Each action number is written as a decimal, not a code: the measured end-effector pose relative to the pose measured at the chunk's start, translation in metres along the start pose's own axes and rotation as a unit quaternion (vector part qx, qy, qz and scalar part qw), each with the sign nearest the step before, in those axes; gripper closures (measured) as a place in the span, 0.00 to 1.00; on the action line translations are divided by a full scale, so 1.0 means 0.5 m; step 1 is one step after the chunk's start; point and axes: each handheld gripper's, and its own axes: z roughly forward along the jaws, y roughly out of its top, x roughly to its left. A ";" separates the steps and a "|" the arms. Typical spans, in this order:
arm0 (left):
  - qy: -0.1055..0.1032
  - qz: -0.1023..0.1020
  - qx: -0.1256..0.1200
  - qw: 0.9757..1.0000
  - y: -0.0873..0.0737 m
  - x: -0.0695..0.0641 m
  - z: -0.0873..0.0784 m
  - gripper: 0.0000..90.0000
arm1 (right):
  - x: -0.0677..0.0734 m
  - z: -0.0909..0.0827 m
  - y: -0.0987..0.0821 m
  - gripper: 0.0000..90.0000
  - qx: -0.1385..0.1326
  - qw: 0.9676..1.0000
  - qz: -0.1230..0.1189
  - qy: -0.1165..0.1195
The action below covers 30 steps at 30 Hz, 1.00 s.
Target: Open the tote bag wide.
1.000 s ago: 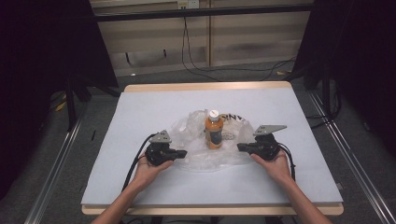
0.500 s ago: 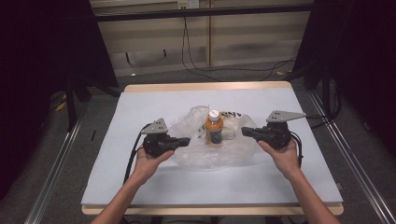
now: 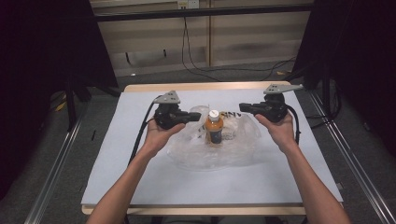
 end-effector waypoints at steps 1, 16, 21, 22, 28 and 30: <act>0.000 0.002 0.022 1.000 -0.006 0.002 0.015 1.00 | -0.002 0.010 -0.004 1.00 0.010 1.000 -0.001 0.009; 0.016 -0.040 0.152 0.988 -0.116 0.043 0.123 1.00 | 0.011 0.159 -0.098 1.00 0.191 0.977 -0.023 0.091; 0.037 -0.064 0.190 0.979 -0.138 0.066 0.120 1.00 | -0.019 0.183 -0.124 1.00 0.219 0.972 -0.007 0.088; 0.037 -0.056 0.199 0.978 -0.135 0.063 0.119 1.00 | -0.022 0.186 -0.128 1.00 0.225 0.970 -0.007 0.086; 0.028 -0.041 0.184 0.982 -0.121 0.037 0.092 1.00 | -0.031 0.197 -0.135 1.00 0.233 0.969 0.000 0.081; 0.030 -0.027 0.173 0.984 -0.108 0.020 0.078 1.00 | -0.030 0.199 -0.133 1.00 0.236 0.968 -0.010 0.080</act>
